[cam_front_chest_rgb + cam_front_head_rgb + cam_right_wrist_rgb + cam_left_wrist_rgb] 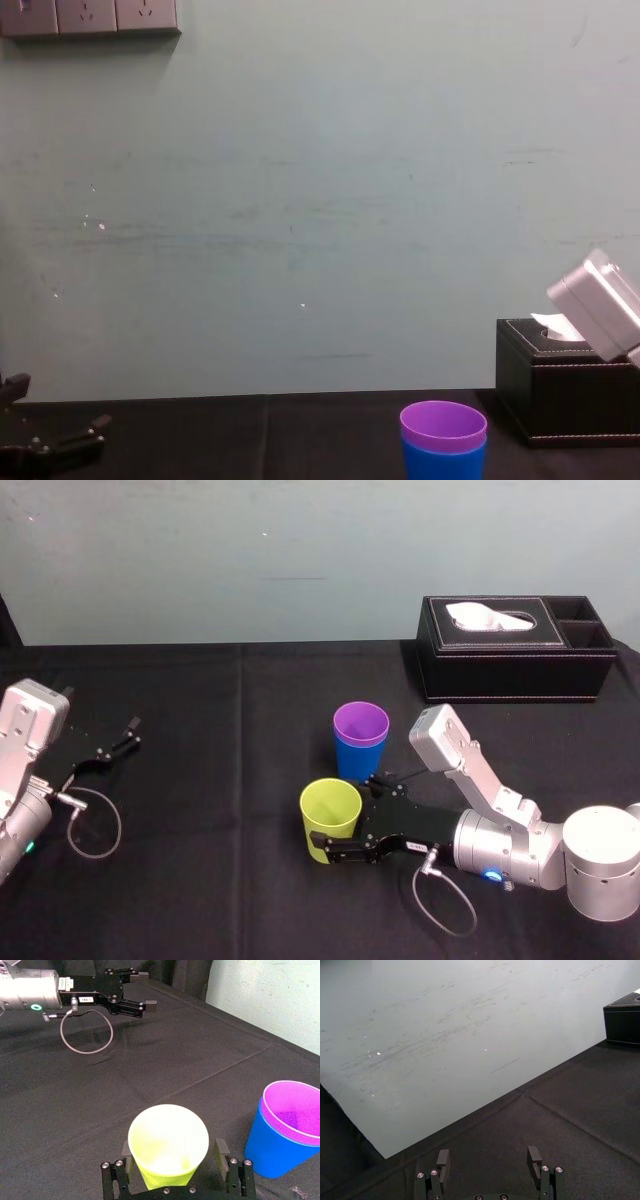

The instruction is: Stack the three plastic cups sequentially using one hand.

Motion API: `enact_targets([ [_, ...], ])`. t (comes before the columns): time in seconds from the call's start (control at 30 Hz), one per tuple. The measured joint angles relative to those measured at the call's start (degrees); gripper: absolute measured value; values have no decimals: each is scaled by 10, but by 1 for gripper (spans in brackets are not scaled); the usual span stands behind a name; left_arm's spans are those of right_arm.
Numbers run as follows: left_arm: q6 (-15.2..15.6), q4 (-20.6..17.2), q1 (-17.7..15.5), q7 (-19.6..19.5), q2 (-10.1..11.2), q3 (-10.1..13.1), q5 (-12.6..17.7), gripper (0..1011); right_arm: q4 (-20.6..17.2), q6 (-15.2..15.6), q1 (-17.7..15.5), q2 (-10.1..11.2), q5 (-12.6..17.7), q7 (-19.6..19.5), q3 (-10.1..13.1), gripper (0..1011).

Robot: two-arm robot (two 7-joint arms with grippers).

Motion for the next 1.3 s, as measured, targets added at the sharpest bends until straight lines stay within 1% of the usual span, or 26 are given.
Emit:
enact_targets([
  [0.07,0,0,0,0,0,0,0,1010,0,0,0,0,0,0,0,995],
  [0.1,0,0,0,0,0,0,0,1010,0,0,0,0,0,0,0,964],
  [0.13,0,0,0,0,0,0,0,1010,0,0,0,0,0,0,0,964],
  [0.3,0,0,0,0,0,0,0,1010,-1,0,0,0,0,0,0,848],
  [0.33,0,0,0,0,0,0,0,1010,-1,0,0,0,1,0,0,798],
  [0.47,0,0,0,0,0,0,0,1010,-1,0,-1,1,1,0,1,760],
  [0.67,0,0,0,0,0,0,0,1010,-1,0,-1,1,1,0,1,739],
  [1.17,0,0,0,0,0,0,0,1010,-1,0,-1,1,1,1,1,738],
  [1.3,0,0,0,0,0,0,0,1010,-13,1,-5,6,-1,-2,3,738],
])
